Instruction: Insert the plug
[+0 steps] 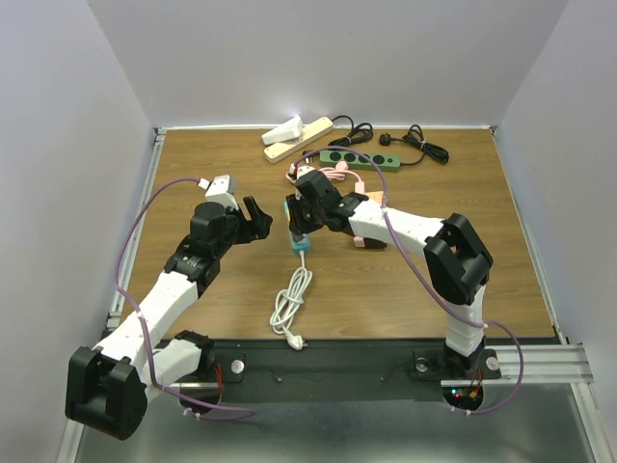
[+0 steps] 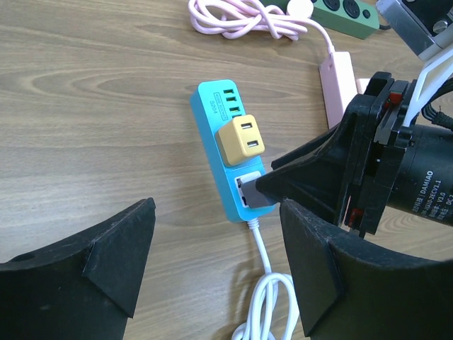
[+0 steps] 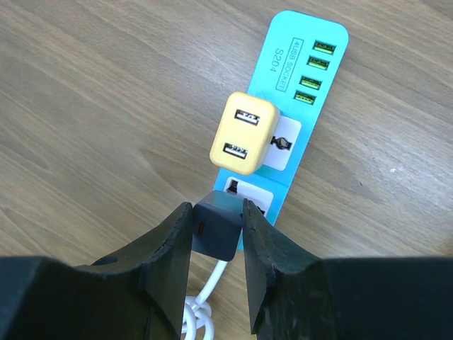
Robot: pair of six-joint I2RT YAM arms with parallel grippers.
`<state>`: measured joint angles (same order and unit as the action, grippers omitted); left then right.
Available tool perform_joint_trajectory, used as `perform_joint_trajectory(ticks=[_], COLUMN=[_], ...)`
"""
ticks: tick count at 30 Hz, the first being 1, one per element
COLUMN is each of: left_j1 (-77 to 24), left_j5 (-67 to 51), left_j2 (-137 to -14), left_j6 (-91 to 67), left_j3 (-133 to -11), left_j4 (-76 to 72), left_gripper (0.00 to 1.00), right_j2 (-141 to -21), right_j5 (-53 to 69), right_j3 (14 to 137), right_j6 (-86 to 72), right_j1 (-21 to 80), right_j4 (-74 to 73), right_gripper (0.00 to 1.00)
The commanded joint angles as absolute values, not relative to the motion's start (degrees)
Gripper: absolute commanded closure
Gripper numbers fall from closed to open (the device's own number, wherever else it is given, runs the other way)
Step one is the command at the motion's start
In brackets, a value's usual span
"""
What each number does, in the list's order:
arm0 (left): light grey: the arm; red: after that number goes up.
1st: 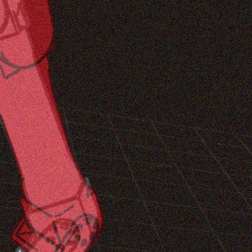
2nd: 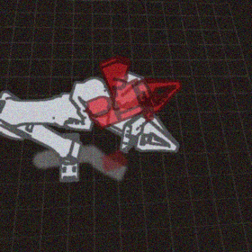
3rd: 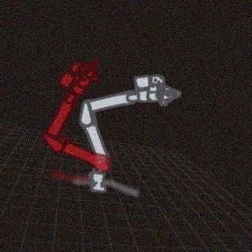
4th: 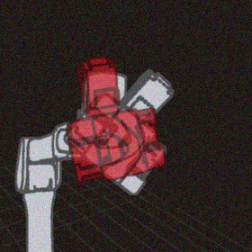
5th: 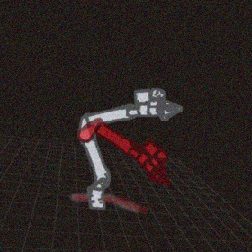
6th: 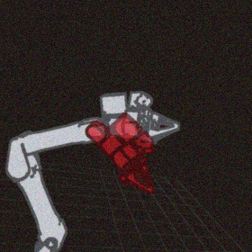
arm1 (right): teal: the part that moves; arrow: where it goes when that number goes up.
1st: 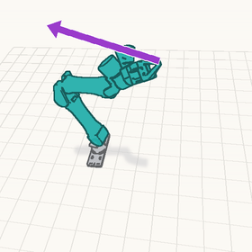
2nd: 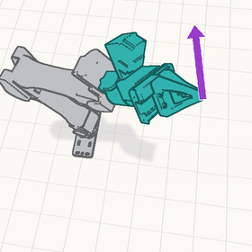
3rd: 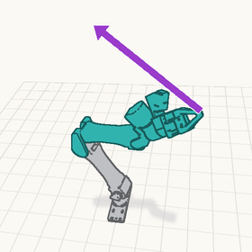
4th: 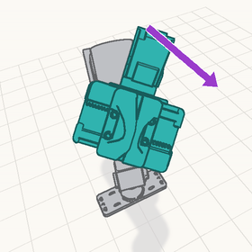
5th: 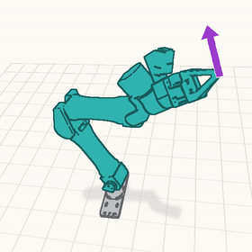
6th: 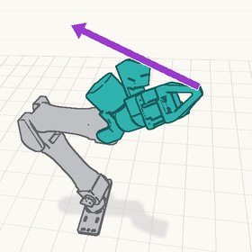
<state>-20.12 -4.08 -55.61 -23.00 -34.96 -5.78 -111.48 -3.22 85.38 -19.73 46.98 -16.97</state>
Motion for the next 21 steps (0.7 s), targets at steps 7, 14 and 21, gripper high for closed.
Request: perform_joint_trajectory(ticks=[7, 14, 21], left_j1=[-19.69, -19.69, -19.6], left_j5=[-4.31, -4.39, -4.75], left_j2=[-54.14, -54.23, -54.32], left_j6=[-22.68, -22.68, -22.76], left_j3=[-34.28, -34.1, -33.84], left_j4=[-7.82, -7.91, -8.17], left_gripper=[0.18, 0.18, 0.18], right_j2=[-111.44, -111.98, -111.36], right_j5=[-5.71, -4.22, -3.78], right_j3=[85.25, 85.43, 83.67], right_j6=[-19.77, -20.91, -22.32], right_j1=[47.55, 47.64, 47.81], right_j4=[-12.66, -12.66, -12.83], right_gripper=[1.0, 0.99, 1.0])
